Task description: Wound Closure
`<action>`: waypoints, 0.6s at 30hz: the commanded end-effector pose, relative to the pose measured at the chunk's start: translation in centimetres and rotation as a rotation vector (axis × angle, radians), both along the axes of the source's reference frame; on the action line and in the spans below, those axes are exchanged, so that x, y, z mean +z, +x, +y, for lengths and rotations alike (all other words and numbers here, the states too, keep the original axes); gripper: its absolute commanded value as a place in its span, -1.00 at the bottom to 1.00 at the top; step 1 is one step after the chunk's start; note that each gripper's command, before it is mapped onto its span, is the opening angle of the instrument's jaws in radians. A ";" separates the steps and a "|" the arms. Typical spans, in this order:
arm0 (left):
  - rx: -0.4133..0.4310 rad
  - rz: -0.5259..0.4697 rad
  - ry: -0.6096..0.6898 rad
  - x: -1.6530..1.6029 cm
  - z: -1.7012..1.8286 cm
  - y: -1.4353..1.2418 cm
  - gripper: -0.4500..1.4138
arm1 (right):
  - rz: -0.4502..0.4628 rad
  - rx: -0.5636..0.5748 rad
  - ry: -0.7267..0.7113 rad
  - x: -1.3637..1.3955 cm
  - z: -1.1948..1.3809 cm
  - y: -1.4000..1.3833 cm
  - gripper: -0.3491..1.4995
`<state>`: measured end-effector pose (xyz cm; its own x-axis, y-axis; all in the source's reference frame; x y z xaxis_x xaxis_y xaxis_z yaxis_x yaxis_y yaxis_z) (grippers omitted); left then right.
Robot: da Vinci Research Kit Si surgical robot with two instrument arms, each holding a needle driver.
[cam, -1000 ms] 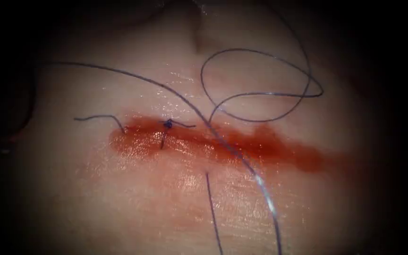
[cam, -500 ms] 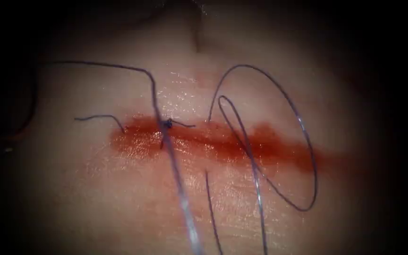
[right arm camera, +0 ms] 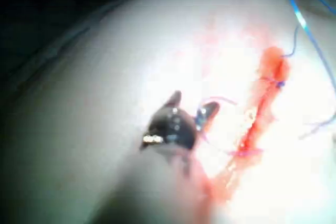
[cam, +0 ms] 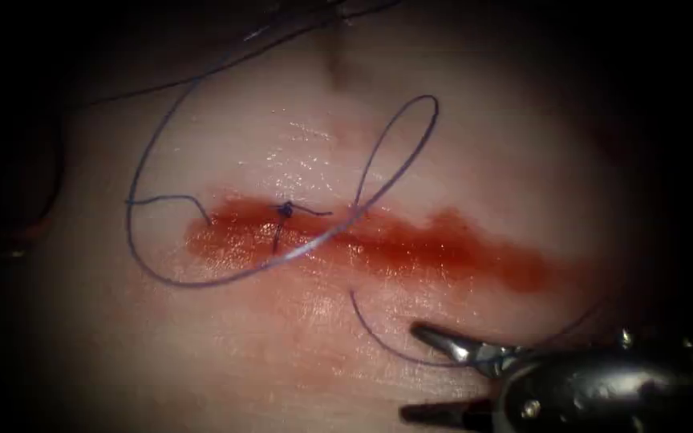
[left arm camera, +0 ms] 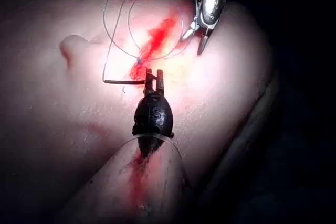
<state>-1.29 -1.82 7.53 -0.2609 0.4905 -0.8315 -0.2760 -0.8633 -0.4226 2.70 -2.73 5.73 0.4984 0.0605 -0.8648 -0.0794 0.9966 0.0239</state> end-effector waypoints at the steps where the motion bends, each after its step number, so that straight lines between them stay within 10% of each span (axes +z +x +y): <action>1: 0.001 -0.002 0.004 0.05 -0.08 -0.05 -1.00 | 0.004 0.007 0.000 0.08 -0.06 0.13 0.53; 10: 0.001 -0.002 0.004 0.05 -0.08 -0.05 -1.00 | 0.018 0.046 -0.009 0.18 0.01 0.38 0.29; 13: 0.001 -0.002 0.004 0.05 -0.08 -0.05 -1.00 | 0.017 0.047 -0.009 0.18 0.02 0.40 -0.06; 15: 0.001 -0.001 0.004 0.05 -0.08 -0.05 -1.00 | 0.017 0.047 -0.008 0.19 0.04 0.39 -1.00; 18: 0.001 -0.001 0.004 0.05 -0.08 -0.05 -1.00 | -0.007 0.031 -0.001 0.22 0.07 0.35 -1.00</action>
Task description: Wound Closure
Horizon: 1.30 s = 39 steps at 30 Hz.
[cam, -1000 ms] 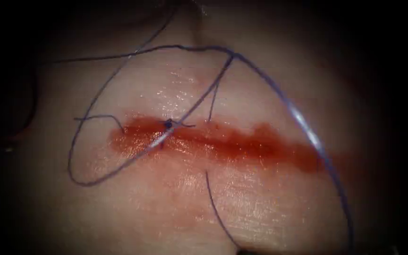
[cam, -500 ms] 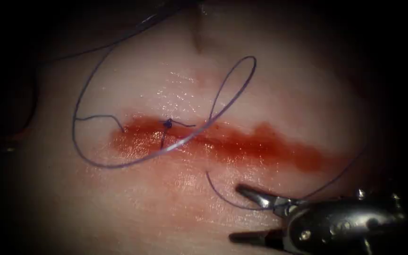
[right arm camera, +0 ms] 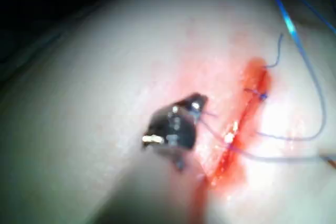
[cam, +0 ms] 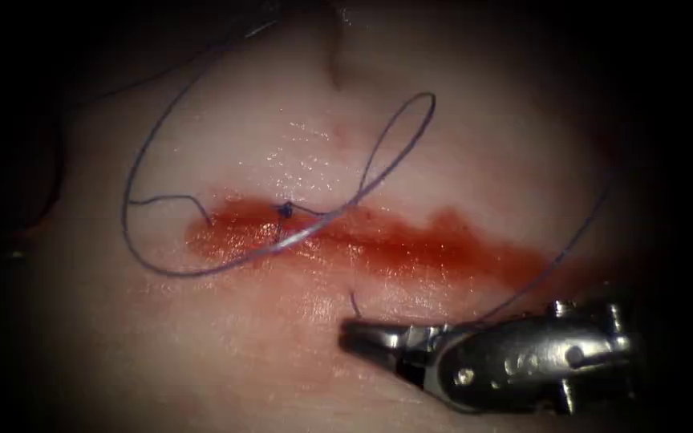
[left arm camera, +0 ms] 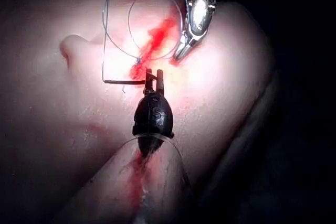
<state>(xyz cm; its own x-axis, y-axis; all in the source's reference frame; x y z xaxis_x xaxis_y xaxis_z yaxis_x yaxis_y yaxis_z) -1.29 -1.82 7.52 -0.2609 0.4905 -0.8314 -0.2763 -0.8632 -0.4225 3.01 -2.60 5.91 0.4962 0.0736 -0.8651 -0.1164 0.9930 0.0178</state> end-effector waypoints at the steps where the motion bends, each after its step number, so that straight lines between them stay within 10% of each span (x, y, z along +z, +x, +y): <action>1: 0.001 -0.002 0.004 0.06 -0.08 -0.05 -1.00 | -0.016 -0.013 0.008 0.04 -0.06 0.02 -1.00; 17: 0.002 -0.002 0.005 0.05 -0.08 -0.03 -1.00 | -0.011 -0.199 0.091 -0.82 -0.68 -0.33 -1.00; 33: 0.002 -0.001 0.005 0.05 -0.08 -0.04 -1.00 | 0.157 -0.397 0.161 -1.58 -1.05 -0.03 -1.00; 34: 0.002 -0.002 0.005 0.05 -0.08 -0.04 -1.00 | 0.171 -0.359 0.133 -1.57 -0.98 -0.07 -0.31; 35: 0.002 -0.002 0.005 0.05 -0.08 -0.04 -1.00 | 0.171 -0.359 0.133 -1.57 -0.98 -0.07 -0.31; 36: 0.002 -0.002 0.005 0.05 -0.08 -0.04 -1.00 | 0.168 -0.315 0.108 -1.52 -0.90 -0.14 0.45; 39: 0.002 -0.002 0.005 0.05 -0.08 -0.04 -1.00 | 0.165 -0.306 0.107 -1.44 -0.84 -0.20 0.60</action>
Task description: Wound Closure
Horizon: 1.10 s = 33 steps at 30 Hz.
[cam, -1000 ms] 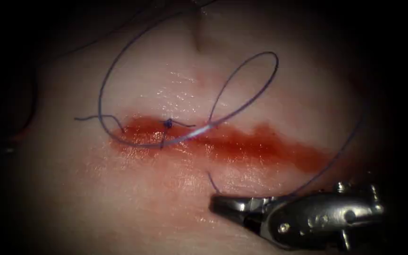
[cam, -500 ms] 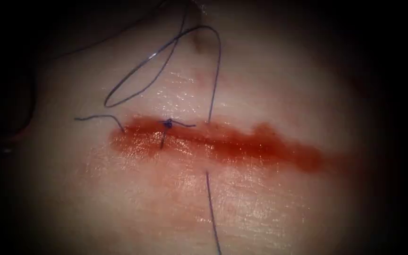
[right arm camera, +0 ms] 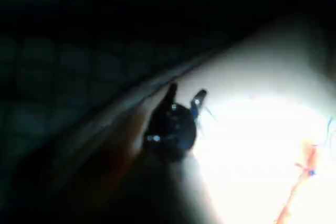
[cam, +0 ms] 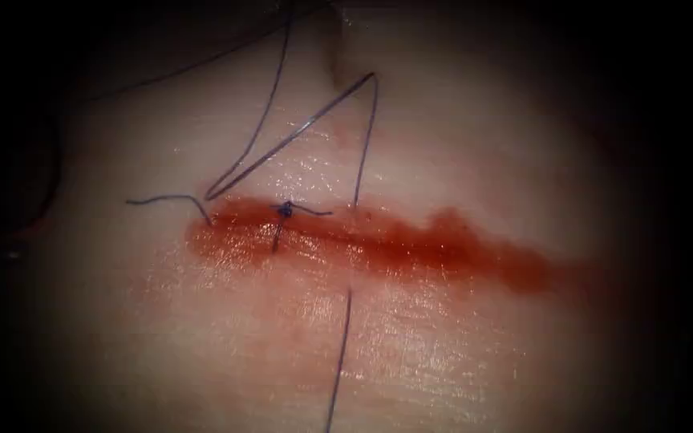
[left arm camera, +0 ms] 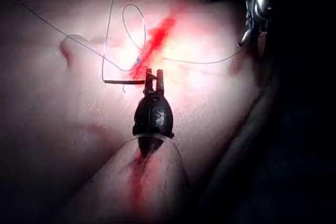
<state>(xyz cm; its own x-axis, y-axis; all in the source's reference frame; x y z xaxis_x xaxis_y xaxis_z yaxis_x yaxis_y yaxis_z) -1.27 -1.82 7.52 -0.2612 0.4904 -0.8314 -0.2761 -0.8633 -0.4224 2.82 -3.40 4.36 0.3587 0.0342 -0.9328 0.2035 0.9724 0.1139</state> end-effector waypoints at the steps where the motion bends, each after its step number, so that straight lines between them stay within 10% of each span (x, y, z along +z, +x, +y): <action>1: 0.002 -0.002 0.005 0.06 -0.08 -0.05 -1.00 | -0.013 0.015 0.005 0.20 0.04 -0.09 0.65; 13: 0.000 -0.001 0.002 0.09 -0.08 -0.06 -1.00 | -0.174 0.147 -0.263 1.10 0.68 -0.04 0.76; 25: 0.001 -0.001 0.002 0.09 -0.09 -0.06 -1.00 | -0.228 0.177 -0.343 1.57 0.67 0.27 0.62; 27: 0.001 -0.001 0.002 0.08 -0.09 -0.06 -1.00 | -0.228 0.181 -0.347 1.60 0.64 0.31 0.44; 29: 0.000 0.000 0.002 0.08 -0.09 -0.06 -1.00 | -0.226 0.146 -0.328 1.60 0.60 0.29 -1.00; 33: 0.000 0.000 0.002 0.08 -0.09 -0.06 -1.00 | -0.283 0.148 -0.239 1.59 0.58 0.24 -1.00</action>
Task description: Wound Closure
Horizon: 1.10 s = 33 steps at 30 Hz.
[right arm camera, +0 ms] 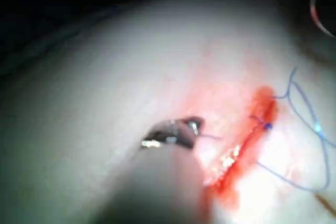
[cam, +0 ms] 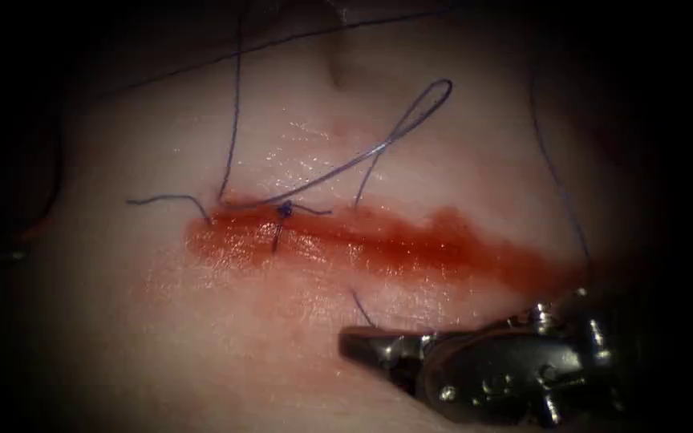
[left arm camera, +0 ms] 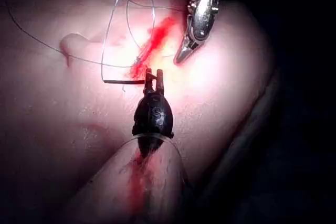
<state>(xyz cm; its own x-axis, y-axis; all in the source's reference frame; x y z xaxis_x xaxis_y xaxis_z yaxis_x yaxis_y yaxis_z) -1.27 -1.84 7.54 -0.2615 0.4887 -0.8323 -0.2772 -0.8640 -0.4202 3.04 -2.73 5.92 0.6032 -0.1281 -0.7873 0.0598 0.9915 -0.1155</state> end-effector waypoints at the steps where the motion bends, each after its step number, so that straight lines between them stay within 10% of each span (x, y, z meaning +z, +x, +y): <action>1: 0.001 -0.001 0.005 0.05 -0.08 -0.05 -1.00 | -0.080 0.066 0.105 0.01 -0.13 -0.02 -1.00; 12: 0.001 -0.001 0.005 0.04 -0.08 -0.05 -1.00 | -0.164 0.233 0.284 -0.43 -0.36 0.01 -1.00; 14: 0.001 -0.001 0.005 0.05 -0.08 -0.05 -1.00 | -0.087 0.229 0.333 -0.57 -0.36 0.04 -0.29; 18: 0.001 -0.001 0.005 0.05 -0.08 -0.05 -1.00 | -0.024 0.282 0.366 -0.73 -0.31 0.15 0.43; 33: 0.005 -0.005 0.005 0.05 -0.09 -0.08 -1.00 | -0.305 0.510 0.308 -0.28 0.08 0.31 0.45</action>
<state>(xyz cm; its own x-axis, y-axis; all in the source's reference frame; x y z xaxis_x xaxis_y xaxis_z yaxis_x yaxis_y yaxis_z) -1.30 -1.85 7.54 -0.2604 0.4887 -0.8326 -0.2736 -0.8644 -0.4218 3.30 -2.59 5.59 0.7337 0.4362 -0.5210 -0.4423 0.8886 0.1212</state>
